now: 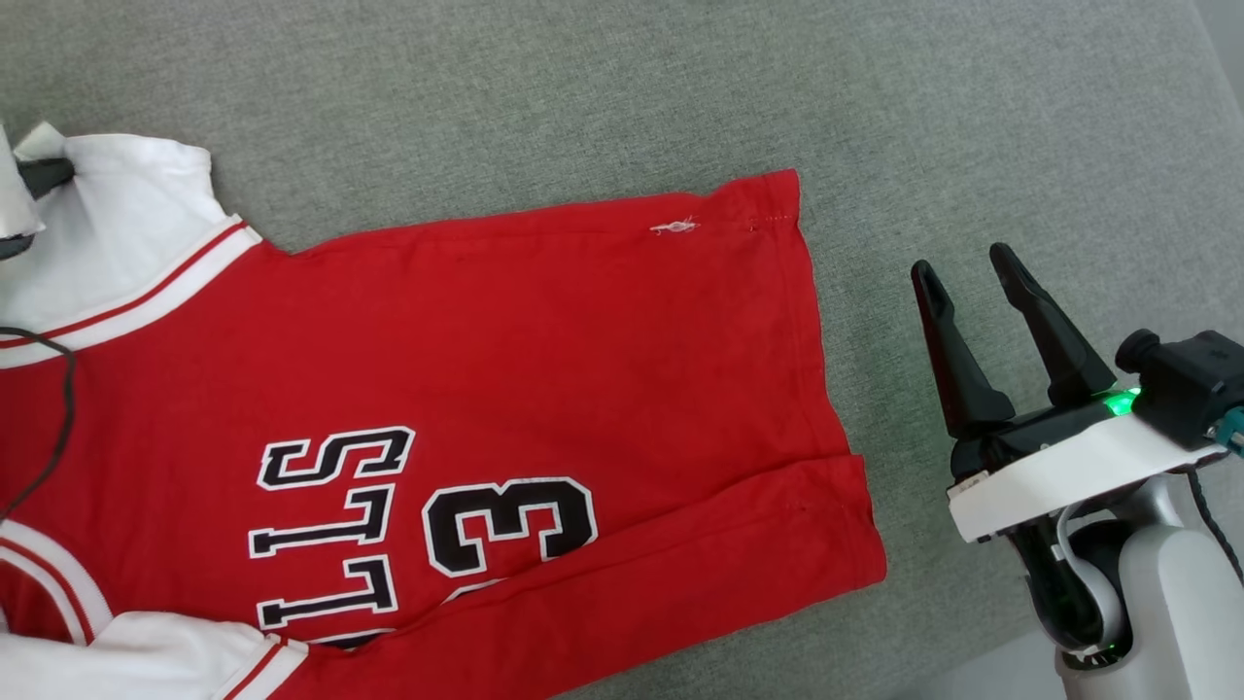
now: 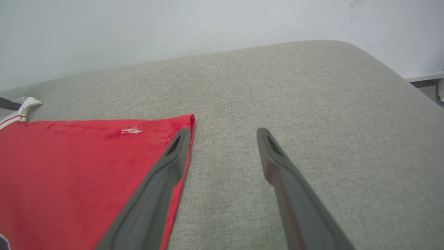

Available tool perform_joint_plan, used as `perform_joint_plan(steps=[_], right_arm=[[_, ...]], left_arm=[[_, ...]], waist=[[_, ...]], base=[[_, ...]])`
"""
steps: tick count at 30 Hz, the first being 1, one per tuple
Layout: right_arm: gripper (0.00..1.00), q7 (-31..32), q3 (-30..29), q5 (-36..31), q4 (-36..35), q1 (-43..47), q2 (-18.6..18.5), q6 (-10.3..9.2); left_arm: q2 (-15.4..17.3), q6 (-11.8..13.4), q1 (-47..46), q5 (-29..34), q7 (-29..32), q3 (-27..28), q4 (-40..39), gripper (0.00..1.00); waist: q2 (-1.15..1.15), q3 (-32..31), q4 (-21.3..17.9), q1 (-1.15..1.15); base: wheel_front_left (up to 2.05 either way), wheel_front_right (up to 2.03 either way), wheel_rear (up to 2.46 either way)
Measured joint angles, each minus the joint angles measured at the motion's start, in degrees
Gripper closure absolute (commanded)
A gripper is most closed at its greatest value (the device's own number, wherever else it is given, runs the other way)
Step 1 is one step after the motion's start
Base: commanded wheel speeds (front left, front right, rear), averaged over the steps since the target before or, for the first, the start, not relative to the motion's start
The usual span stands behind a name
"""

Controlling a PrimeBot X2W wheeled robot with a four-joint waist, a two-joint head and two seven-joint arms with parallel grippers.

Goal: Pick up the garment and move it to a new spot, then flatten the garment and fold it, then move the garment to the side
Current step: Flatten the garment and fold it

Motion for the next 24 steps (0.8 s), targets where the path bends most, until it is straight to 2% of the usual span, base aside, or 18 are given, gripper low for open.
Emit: perform_joint_plan(steps=[7, 12, 17, 20, 24], right_arm=[[0.0, 6.03, -1.09, 4.47, 1.74, -1.28, -2.8, 0.0], [0.0, 16.67, -1.16, 9.6, 5.86, -5.38, -7.02, 0.0], [0.0, 29.85, 0.21, 13.07, 9.56, -10.27, -10.79, 0.0], [0.0, 36.6, 0.43, 14.03, 11.46, -12.95, -11.79, 0.0], [0.0, 43.21, 0.11, 14.67, 14.4, -16.22, -12.03, 0.0]], left_arm=[[-2.44, -0.49, 1.12, 0.11, -5.04, 0.05, 1.09, 1.0], [-5.04, -1.59, 1.3, 1.74, -9.76, -1.25, 1.6, 1.0], [-7.68, -3.52, -0.19, 2.86, -13.81, -2.52, 0.66, 1.0], [-9.43, -4.82, -0.77, 2.7, -15.32, -3.37, -0.32, 1.0], [-10.05, -5.71, -0.99, 2.69, -16.51, -4.1, -1.89, 1.0]], waist=[[0.0, -1.61, 1.99, 0.0], [0.0, -3.52, 4.34, 0.01], [0.0, -5.24, 7.87, 0.01], [0.0, -5.99, 10.32, 0.01], [0.0, -6.29, 13.44, 0.0]], base=[[0.0, 0.0, 0.0], [0.0, 0.0, 0.0], [0.0, 0.0, 0.0], [0.0, 0.0, 0.0], [0.0, 0.0, 0.0]])
